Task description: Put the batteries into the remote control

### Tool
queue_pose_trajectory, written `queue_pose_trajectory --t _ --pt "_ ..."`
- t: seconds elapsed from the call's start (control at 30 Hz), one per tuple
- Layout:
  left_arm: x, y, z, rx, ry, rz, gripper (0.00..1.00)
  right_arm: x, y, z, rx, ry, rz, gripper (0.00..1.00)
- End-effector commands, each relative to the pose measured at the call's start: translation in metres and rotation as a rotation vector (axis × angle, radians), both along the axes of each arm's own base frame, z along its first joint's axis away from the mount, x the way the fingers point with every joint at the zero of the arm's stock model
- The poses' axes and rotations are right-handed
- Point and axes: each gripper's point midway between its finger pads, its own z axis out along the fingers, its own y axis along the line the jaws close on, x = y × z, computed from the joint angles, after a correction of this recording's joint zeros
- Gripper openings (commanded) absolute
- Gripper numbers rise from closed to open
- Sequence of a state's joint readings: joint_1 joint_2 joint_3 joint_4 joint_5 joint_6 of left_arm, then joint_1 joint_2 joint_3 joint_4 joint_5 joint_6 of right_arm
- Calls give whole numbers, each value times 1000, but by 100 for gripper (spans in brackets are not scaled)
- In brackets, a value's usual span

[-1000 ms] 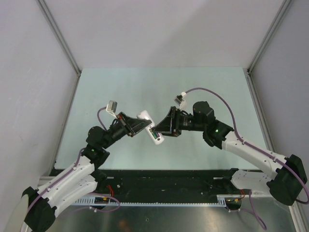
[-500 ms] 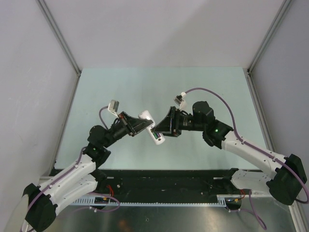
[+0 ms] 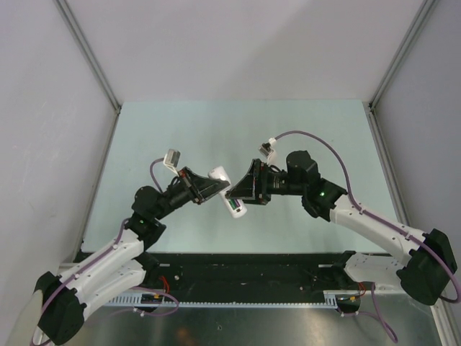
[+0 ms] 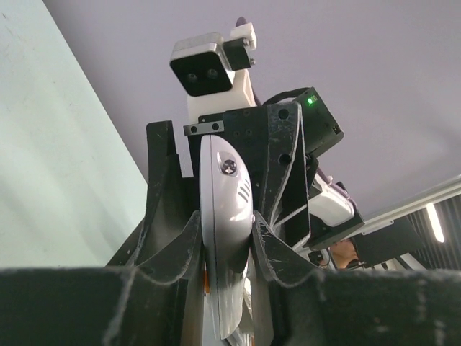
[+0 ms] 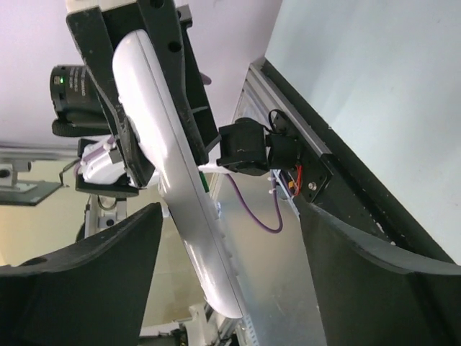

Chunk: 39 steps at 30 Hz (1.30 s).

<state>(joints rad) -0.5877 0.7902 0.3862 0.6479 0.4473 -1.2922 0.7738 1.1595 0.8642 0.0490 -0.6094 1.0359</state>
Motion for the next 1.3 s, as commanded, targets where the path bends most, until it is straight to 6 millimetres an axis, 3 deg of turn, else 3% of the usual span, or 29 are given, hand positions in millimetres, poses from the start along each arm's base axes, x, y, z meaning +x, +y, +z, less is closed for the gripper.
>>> queue_pose_trajectory --t 0.0,0.23,0.33,0.4,0.5,0.57,0.7,0.83,0.93,0.97,1.0,1.13,1.27 --pt "-3 0 14 -25 -75 -6 0 10 -5 16 25 -32 -29 86" --pt "5 -2 -2 20 -72 13 0 23 -20 39 53 -95 -63 95" --pt "6 -2 -10 38 -65 16 0 41 -42 50 61 -145 -147 95" --pt "6 -2 -15 45 -60 17 0 62 -60 42 9 -166 -248 95" --pt "4 -1 -20 55 -53 12 0 89 -83 5 -145 -175 -349 93" --pt "1 -1 -22 62 -50 -1 0 117 -100 -31 -313 -219 -448 89" --pt "-6 2 -32 85 -29 -26 0 153 -133 -92 -630 -252 -605 81" --pt "-11 11 -42 114 -20 -19 0 183 -147 -121 -799 -347 -658 79" --pt "-11 17 -52 131 -6 -2 0 200 -144 -145 -832 -352 -613 77" --pt "-12 19 -50 129 -13 0 0 207 -142 -145 -834 -349 -611 77" --pt "-13 19 -52 131 -11 -4 0 210 -141 -165 -875 -323 -581 77" --pt "-13 24 -52 135 -25 7 0 223 -141 -189 -940 -346 -564 73" --pt "-12 25 -55 147 -27 10 0 244 -142 -195 -967 -387 -599 72"
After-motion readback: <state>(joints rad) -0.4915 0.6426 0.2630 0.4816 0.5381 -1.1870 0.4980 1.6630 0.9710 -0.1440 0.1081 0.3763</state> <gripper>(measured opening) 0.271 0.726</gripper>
